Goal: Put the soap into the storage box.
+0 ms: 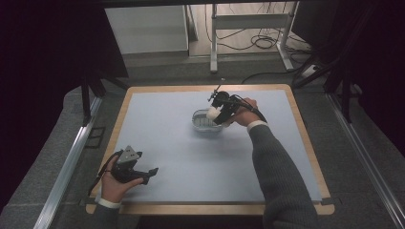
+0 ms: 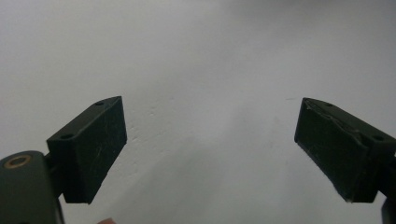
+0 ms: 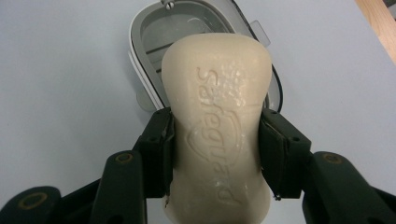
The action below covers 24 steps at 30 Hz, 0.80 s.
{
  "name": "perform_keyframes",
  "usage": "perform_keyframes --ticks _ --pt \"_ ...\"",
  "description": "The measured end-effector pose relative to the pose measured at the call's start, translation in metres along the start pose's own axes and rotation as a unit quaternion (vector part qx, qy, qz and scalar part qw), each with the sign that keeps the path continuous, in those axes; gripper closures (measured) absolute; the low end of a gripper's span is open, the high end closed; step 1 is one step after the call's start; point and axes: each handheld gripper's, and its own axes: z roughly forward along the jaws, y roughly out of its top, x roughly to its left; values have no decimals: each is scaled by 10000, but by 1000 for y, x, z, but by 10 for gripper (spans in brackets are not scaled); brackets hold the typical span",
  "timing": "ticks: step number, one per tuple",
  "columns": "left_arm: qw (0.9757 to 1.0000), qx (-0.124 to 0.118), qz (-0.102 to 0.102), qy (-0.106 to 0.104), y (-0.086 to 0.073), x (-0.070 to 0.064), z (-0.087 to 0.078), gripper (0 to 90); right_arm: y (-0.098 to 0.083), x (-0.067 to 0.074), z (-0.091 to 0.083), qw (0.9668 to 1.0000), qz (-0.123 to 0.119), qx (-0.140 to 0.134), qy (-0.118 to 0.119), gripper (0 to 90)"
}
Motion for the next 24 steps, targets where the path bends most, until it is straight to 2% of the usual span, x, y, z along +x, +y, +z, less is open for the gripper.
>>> perform_keyframes --ticks 1,7,8,9,10,17,19,21,23,24 --pt "10000 0 -2 -2 0 0 0 98 2 -1 3 10000 -92 19 1 498" --pt "10000 -29 -28 -6 0 1 -2 98 7 -2 10 9998 -159 28 75 498" --pt "9996 -133 -120 -205 1 1 -4 98 11 -1 14 9997 -226 74 60 498" --pt "9996 -133 -120 -205 1 1 -4 97 11 -1 14 9997 -226 74 60 498" --pt "9986 -285 -212 -382 2 1 -7 97 15 -1 17 9996 -275 76 61 498" --pt "9989 -276 -192 -320 1 2 -7 98 26 -3 25 9991 -398 50 153 498" --pt "9990 -272 -185 -317 1 1 -7 99 28 -3 28 9985 -527 48 171 497" --pt "9989 -264 -181 -330 1 1 -6 99 30 -3 33 9975 -621 29 330 497" --pt "9989 -260 -183 -335 1 1 -6 99 30 -2 35 9972 -665 40 327 497" --pt "9989 -262 -190 -340 1 2 -6 99 31 -1 38 9961 -824 140 286 496"
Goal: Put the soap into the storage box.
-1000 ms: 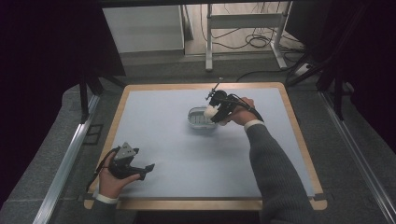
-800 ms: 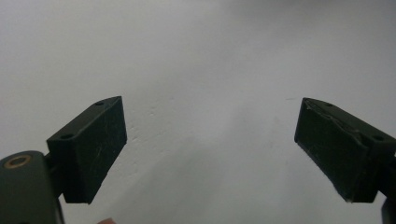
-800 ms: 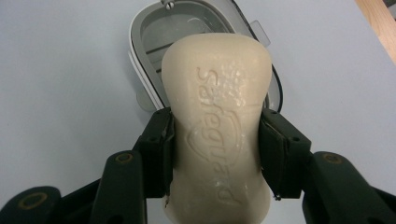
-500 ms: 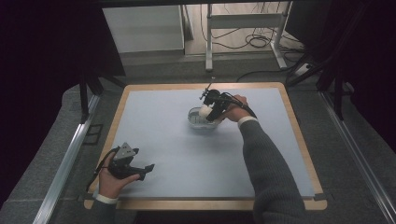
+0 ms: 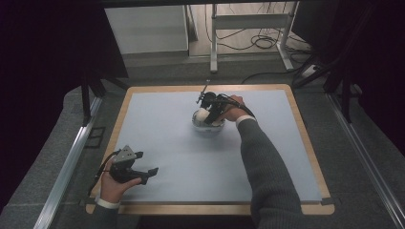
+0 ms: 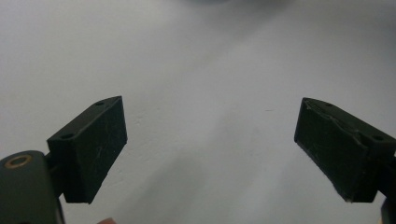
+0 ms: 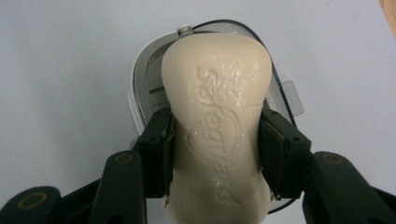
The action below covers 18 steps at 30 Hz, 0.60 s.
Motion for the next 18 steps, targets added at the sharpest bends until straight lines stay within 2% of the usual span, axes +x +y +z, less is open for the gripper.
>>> perform_keyframes --ticks 10,11,12,16,18 --pt "10000 7 5 -2 0 0 0 99 -1 0 5 9999 10 92 -69 482" --pt "10000 10 10 -1 0 0 0 99 -1 0 3 10000 84 15 -46 482" --pt "10000 14 14 -6 0 -1 1 99 1 0 0 9995 272 -140 -17 476" --pt "10000 13 26 -13 0 -1 1 99 1 1 -5 9993 314 -209 -42 457" --pt "10000 15 29 -16 1 -2 1 99 0 3 -8 9986 409 -336 -68 431"
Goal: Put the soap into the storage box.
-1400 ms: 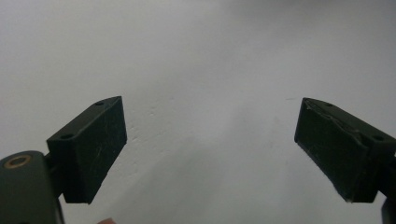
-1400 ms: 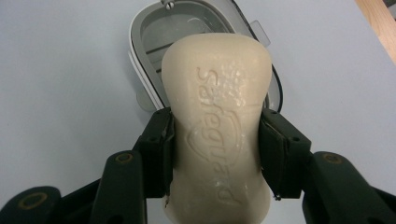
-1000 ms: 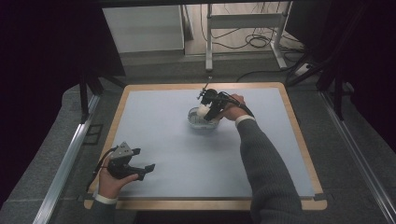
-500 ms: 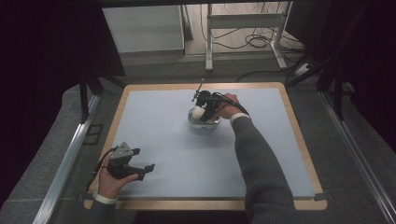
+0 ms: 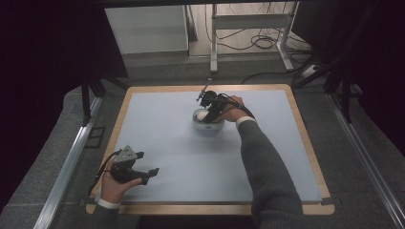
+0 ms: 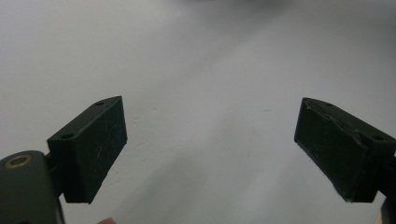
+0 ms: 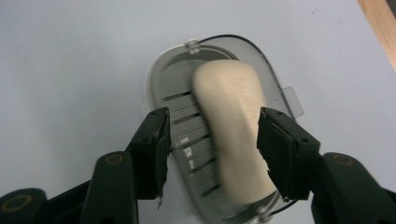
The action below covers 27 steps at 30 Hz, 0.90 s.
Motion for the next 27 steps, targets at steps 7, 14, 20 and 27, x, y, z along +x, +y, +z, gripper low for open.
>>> perform_keyframes --ticks 7,14,20,27 --pt "10000 30 18 -17 0 -1 1 99 -7 2 -7 9991 315 -269 -70 378" --pt "10000 31 28 0 0 -1 2 99 -30 6 -24 9940 845 -639 -290 334" --pt "10000 2 20 6 1 -3 1 99 -52 15 -35 9901 998 -932 -329 333" --pt "10000 21 27 43 1 -2 1 99 -93 35 -43 9857 1171 -1132 -440 319"
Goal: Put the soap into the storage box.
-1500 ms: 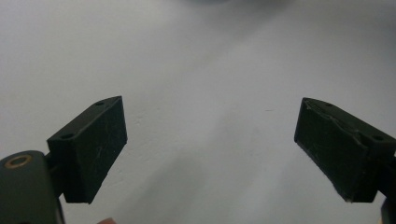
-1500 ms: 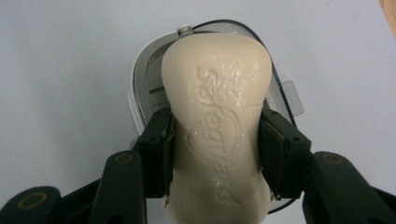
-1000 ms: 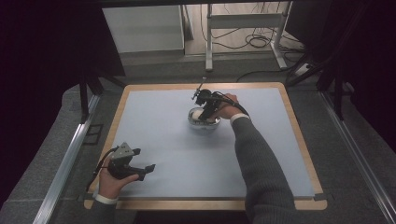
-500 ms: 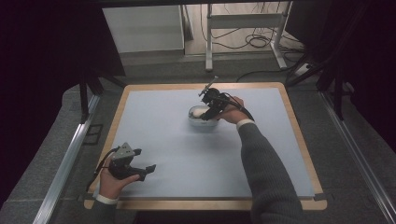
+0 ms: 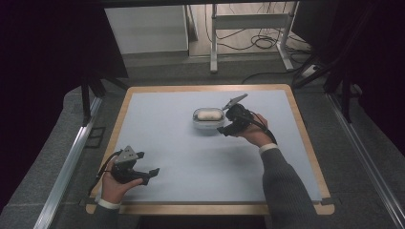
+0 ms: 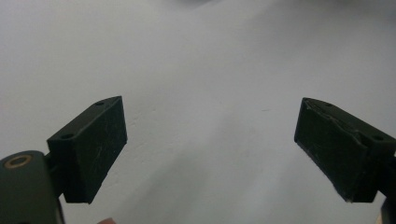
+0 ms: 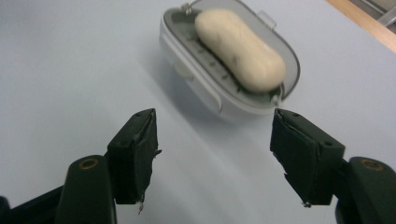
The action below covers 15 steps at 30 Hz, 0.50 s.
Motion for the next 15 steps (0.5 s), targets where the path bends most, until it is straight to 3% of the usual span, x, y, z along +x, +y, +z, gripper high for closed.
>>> perform_keyframes --ticks 4,13,15 --pt "10000 1 0 13 0 0 0 99 -16 6 -6 10000 63 -73 -18 306" --pt "10000 13 5 22 0 -1 0 98 -76 27 -20 9990 346 -251 -115 290" --pt "10000 16 6 21 0 -1 0 98 -82 28 -21 9988 394 -271 -121 289"
